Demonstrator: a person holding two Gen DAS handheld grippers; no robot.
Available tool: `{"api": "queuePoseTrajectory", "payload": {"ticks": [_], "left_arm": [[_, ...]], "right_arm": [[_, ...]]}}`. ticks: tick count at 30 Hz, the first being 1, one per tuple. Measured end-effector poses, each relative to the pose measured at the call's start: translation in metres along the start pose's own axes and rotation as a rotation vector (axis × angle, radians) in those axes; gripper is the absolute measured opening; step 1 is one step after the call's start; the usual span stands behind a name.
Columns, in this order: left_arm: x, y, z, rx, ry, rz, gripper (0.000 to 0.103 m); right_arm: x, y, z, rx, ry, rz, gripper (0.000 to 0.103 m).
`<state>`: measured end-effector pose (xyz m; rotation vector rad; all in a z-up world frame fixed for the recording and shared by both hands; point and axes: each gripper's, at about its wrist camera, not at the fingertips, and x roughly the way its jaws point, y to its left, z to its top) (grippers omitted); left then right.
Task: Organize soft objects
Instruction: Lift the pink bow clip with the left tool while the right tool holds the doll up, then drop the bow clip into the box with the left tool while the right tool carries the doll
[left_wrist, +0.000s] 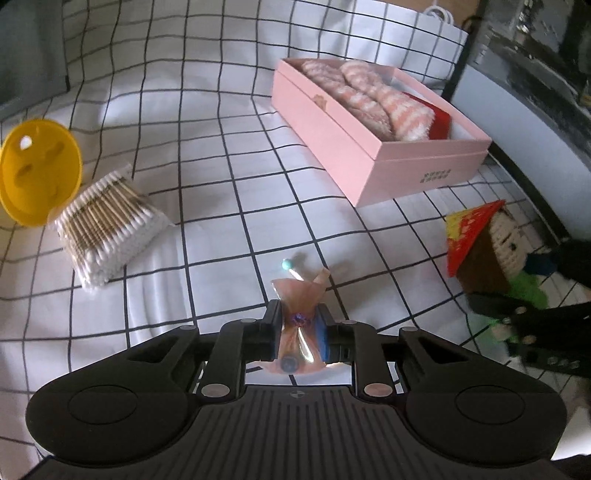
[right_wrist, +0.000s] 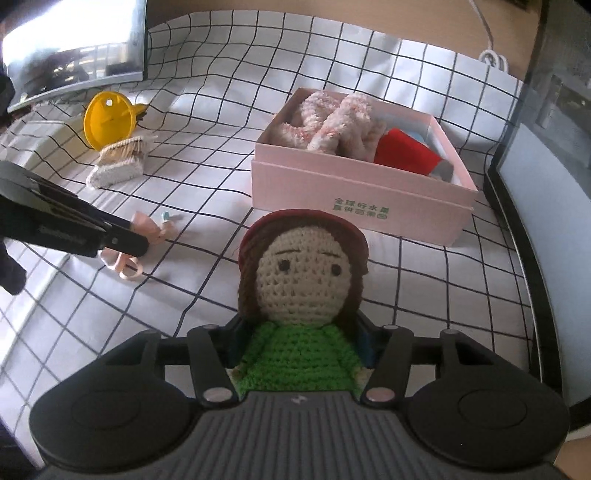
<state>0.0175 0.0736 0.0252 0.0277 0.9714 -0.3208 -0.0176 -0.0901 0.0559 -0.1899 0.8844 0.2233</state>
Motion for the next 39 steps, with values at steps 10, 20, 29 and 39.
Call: {"api": "queuePoseTrajectory", "payload": {"ticks": [10, 20, 29, 39], "left_arm": [[-0.052, -0.041, 0.003, 0.100, -0.064, -0.158, 0.017], [-0.110, -0.090, 0.140, 0.184, -0.484, -0.257, 0.019], [-0.015, -0.084, 0.208, -0.036, -0.244, -0.289, 0.021], [-0.020, -0.036, 0.112, -0.173, -0.138, -0.260, 0.021]], "right_arm": [[-0.090, -0.032, -0.007, 0.009, -0.140, -0.052, 0.056], [-0.125, -0.054, -0.019, 0.054, -0.237, -0.100, 0.056], [-0.128, -0.061, -0.033, 0.107, -0.250, -0.107, 0.056], [-0.108, -0.088, 0.002, 0.176, -0.228, -0.062, 0.056]]}}
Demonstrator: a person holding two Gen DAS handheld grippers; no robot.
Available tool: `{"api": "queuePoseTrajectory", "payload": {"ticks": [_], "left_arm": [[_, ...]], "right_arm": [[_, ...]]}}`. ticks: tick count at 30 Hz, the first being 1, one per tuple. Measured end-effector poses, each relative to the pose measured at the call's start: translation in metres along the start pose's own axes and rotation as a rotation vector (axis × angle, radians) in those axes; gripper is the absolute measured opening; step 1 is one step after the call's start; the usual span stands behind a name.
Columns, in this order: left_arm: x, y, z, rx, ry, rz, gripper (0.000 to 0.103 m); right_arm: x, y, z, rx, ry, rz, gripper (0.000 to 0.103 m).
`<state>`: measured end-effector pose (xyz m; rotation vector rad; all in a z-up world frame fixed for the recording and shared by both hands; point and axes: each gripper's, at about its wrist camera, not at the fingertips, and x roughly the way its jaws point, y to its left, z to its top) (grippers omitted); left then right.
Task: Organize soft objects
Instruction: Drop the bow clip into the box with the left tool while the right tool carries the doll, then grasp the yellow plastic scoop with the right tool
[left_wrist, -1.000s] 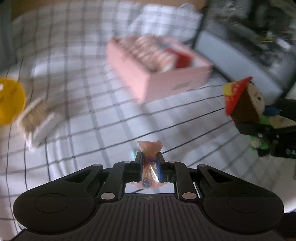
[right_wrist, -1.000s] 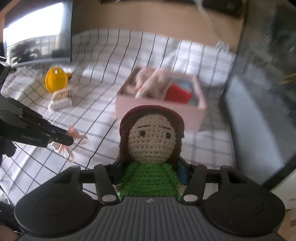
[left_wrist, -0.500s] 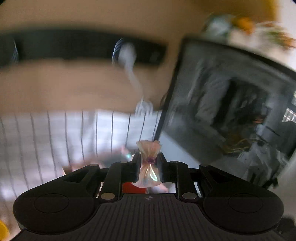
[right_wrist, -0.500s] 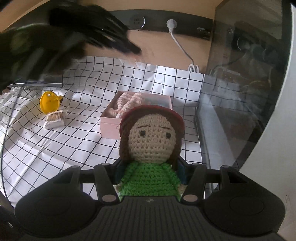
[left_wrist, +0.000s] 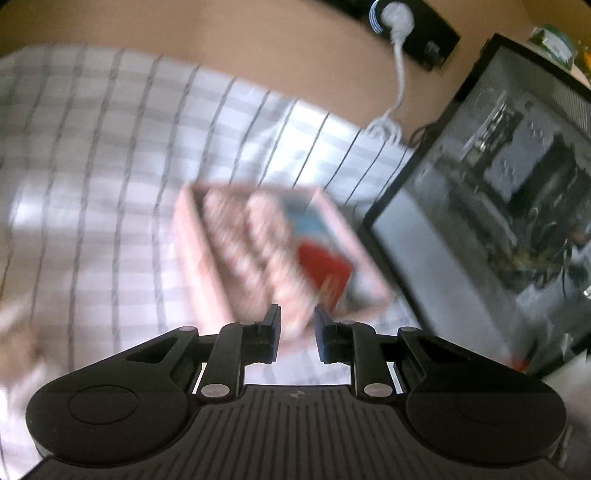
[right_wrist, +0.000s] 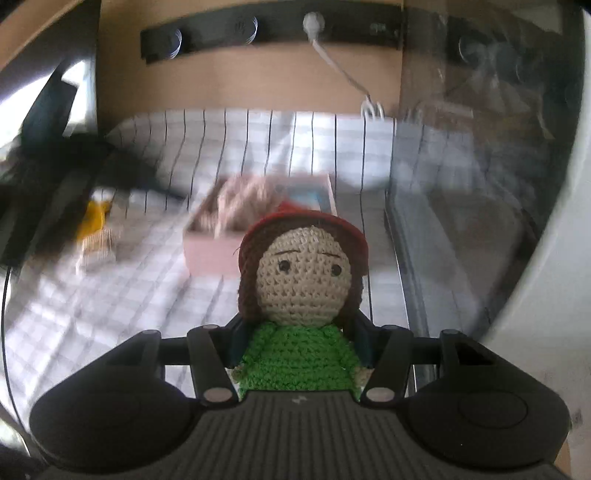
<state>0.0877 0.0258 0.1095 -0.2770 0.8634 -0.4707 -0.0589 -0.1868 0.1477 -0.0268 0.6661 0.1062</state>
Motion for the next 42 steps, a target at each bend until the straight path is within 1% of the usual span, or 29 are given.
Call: {"api": "queuePoseTrajectory", "payload": {"ticks": [3, 5, 6, 8, 9, 10, 12, 14, 17, 18, 21, 22, 24, 26, 28, 29, 32, 34, 36, 37, 40, 42], "left_arm": [[-0.015, 0.020, -0.030, -0.056, 0.022, 0.012, 0.021], [-0.027, 0.030, -0.046, -0.102, 0.012, 0.012, 0.021], [-0.034, 0.034, -0.054, -0.123, 0.001, 0.008, 0.021], [-0.047, 0.039, -0.073, -0.154, -0.019, 0.002, 0.021], [-0.051, 0.040, -0.082, -0.157, -0.017, -0.001, 0.021], [-0.053, 0.040, -0.090, -0.155, -0.007, -0.010, 0.021], [-0.057, 0.043, -0.102, -0.153, 0.008, -0.016, 0.021], [-0.064, 0.050, -0.113, -0.166, 0.005, 0.003, 0.021], [-0.078, 0.070, -0.121, -0.213, -0.007, 0.068, 0.021], [-0.083, 0.077, -0.122, -0.228, -0.017, 0.090, 0.021], [-0.098, 0.097, -0.122, -0.284, -0.058, 0.141, 0.021], [-0.102, 0.102, -0.122, -0.302, -0.071, 0.152, 0.021], [-0.108, 0.110, -0.121, -0.330, -0.090, 0.165, 0.021], [-0.111, 0.113, -0.119, -0.341, -0.100, 0.170, 0.021], [-0.111, 0.117, -0.119, -0.354, -0.100, 0.199, 0.021], [-0.113, 0.120, -0.119, -0.357, -0.098, 0.218, 0.021], [-0.117, 0.127, -0.117, -0.356, -0.091, 0.297, 0.021], [-0.123, 0.133, -0.116, -0.347, -0.090, 0.346, 0.021], [-0.128, 0.139, -0.115, -0.334, -0.085, 0.382, 0.021], [-0.132, 0.142, -0.115, -0.327, -0.084, 0.396, 0.021], [-0.143, 0.148, -0.116, -0.316, -0.084, 0.421, 0.021], [-0.150, 0.155, -0.117, -0.312, -0.082, 0.433, 0.021]], "right_arm": [[0.008, -0.004, 0.047, 0.028, -0.081, 0.022, 0.056], [0.018, -0.006, 0.086, 0.059, -0.149, 0.025, 0.056], [0.027, -0.007, 0.104, 0.080, -0.170, 0.025, 0.056], [0.049, -0.006, 0.134, 0.113, -0.185, 0.036, 0.056], [0.064, -0.003, 0.146, 0.119, -0.190, 0.039, 0.056], [0.077, 0.001, 0.153, 0.117, -0.190, 0.031, 0.056], [0.114, 0.010, 0.162, 0.099, -0.162, 0.003, 0.056], [0.144, 0.012, 0.158, 0.095, -0.132, 0.025, 0.060], [0.191, 0.012, 0.146, 0.099, 0.031, 0.044, 0.061], [0.196, 0.011, 0.141, 0.099, 0.048, 0.039, 0.061], [0.189, 0.013, 0.132, 0.087, 0.015, -0.001, 0.062], [0.185, 0.014, 0.131, 0.080, 0.006, 0.002, 0.065], [0.181, 0.015, 0.129, 0.064, -0.002, 0.000, 0.065], [0.178, 0.022, 0.129, 0.035, -0.014, -0.004, 0.065], [0.172, 0.033, 0.124, 0.005, -0.017, -0.011, 0.065], [0.171, 0.040, 0.124, -0.003, -0.017, 0.002, 0.065], [0.170, 0.071, 0.111, -0.047, -0.020, 0.052, 0.065], [0.170, 0.105, 0.100, -0.113, -0.052, 0.053, 0.066], [0.172, 0.141, 0.091, -0.187, -0.081, 0.088, 0.071], [0.173, 0.159, 0.088, -0.216, -0.078, 0.125, 0.074], [0.186, 0.210, 0.082, -0.262, -0.010, 0.280, 0.074], [0.200, 0.245, 0.078, -0.301, 0.027, 0.334, 0.074]]}}
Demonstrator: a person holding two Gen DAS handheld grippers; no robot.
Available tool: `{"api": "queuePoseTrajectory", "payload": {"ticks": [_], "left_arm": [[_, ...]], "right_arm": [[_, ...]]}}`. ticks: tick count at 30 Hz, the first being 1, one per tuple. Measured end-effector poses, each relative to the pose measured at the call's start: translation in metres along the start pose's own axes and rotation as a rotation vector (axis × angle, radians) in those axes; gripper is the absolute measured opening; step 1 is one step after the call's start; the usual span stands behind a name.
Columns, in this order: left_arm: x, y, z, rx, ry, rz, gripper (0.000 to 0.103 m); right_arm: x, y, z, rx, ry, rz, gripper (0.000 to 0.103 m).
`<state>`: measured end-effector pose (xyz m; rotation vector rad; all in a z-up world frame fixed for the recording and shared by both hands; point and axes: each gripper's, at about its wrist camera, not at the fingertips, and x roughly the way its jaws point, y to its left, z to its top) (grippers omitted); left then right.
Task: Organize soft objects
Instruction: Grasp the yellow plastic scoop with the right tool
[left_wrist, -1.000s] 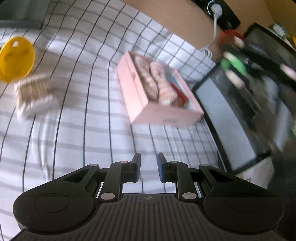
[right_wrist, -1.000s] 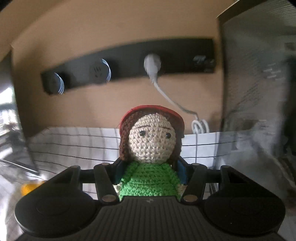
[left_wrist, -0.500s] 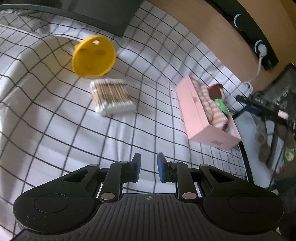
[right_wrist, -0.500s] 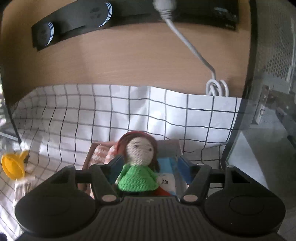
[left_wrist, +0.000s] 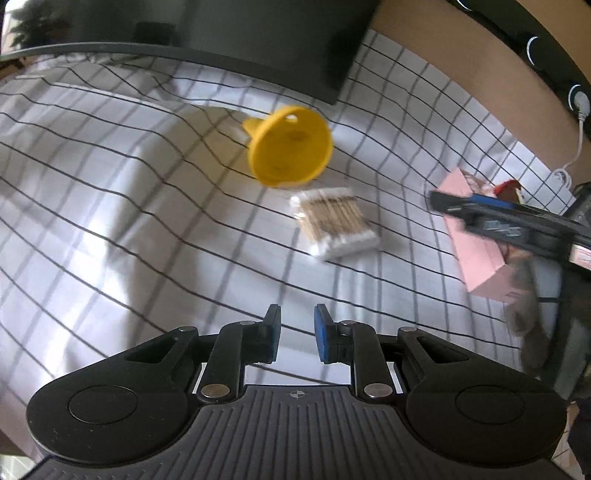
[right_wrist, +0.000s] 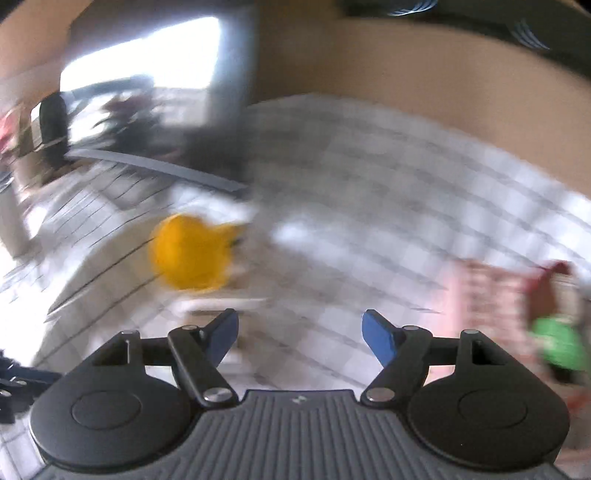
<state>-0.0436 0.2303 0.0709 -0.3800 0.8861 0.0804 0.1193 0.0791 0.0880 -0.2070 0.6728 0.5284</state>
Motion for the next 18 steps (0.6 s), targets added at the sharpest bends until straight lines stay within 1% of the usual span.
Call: {"api": "queuePoseTrajectory", "payload": {"ticks": [3, 5, 7, 9, 10, 11, 13, 15, 18], "left_arm": [[-0.004, 0.015, 0.005, 0.005, 0.003, 0.014, 0.021], [-0.007, 0.028, 0.008, 0.003, 0.001, 0.017, 0.021], [-0.011, 0.040, 0.008, 0.004, 0.003, 0.014, 0.021], [-0.014, 0.054, 0.007, 0.007, 0.011, 0.003, 0.021], [-0.016, 0.061, 0.007, 0.010, 0.015, -0.002, 0.021], [-0.018, 0.067, 0.007, 0.014, 0.017, -0.004, 0.021], [-0.021, 0.081, 0.006, 0.023, 0.021, -0.003, 0.021], [-0.025, 0.094, 0.005, 0.028, 0.024, 0.003, 0.021], [-0.028, 0.114, 0.005, 0.024, 0.029, 0.013, 0.021]], "right_arm": [[0.023, 0.036, 0.016, -0.012, -0.018, 0.028, 0.074], [0.037, 0.052, 0.027, -0.008, -0.037, 0.037, 0.074], [0.053, 0.069, 0.039, -0.009, -0.068, 0.022, 0.074], [0.071, 0.082, 0.051, 0.010, -0.105, -0.020, 0.074], [0.079, 0.085, 0.055, 0.028, -0.115, -0.038, 0.075], [0.087, 0.087, 0.058, 0.054, -0.121, -0.041, 0.078], [0.097, 0.089, 0.064, 0.107, -0.115, -0.021, 0.080], [0.104, 0.094, 0.066, 0.136, -0.102, 0.016, 0.080], [0.107, 0.105, 0.065, 0.114, -0.097, 0.048, 0.080]]}}
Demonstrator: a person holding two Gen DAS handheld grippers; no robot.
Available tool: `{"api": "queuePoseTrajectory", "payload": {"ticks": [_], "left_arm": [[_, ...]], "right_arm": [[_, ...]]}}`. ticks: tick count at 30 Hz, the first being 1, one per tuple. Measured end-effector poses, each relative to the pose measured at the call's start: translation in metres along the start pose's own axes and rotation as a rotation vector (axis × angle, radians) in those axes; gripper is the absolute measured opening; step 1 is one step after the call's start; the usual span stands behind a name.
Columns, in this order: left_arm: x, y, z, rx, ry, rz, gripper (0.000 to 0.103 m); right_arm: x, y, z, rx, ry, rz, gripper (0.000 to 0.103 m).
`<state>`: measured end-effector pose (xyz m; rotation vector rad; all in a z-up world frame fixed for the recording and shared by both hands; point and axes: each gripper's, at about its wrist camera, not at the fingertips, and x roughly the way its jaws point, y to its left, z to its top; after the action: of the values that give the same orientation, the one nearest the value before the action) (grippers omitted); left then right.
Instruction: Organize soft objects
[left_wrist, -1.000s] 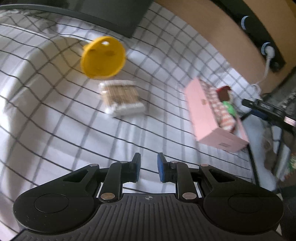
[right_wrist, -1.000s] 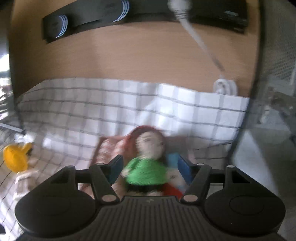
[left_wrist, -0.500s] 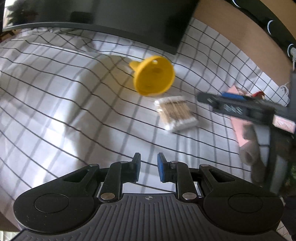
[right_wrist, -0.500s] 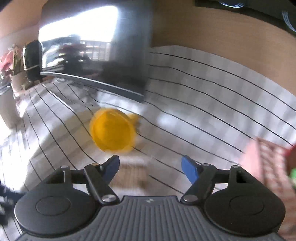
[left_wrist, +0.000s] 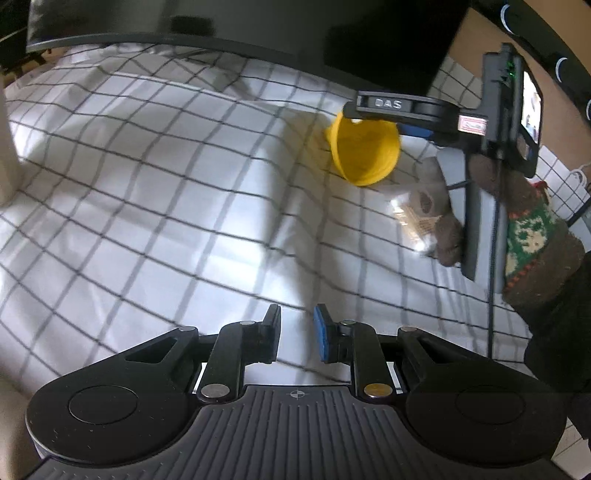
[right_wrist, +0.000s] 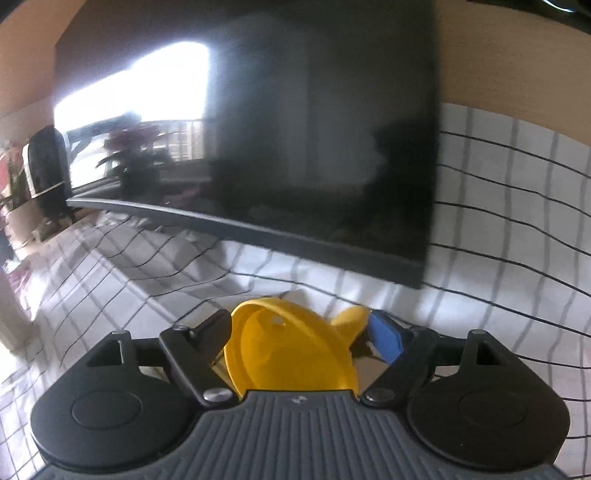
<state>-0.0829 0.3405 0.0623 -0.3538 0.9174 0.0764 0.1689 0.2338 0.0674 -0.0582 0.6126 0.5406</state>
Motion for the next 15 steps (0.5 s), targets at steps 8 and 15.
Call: {"api": "queuePoseTrajectory", "payload": {"ticks": [8, 15], "left_arm": [[0.001, 0.021, -0.001, -0.031, 0.009, -0.044, 0.021], [0.007, 0.011, -0.002, -0.059, 0.001, -0.122, 0.021]], "right_arm": [[-0.006, 0.018, -0.020, -0.123, 0.076, -0.008, 0.032], [-0.047, 0.003, -0.010, -0.122, 0.123, -0.018, 0.007]]}}
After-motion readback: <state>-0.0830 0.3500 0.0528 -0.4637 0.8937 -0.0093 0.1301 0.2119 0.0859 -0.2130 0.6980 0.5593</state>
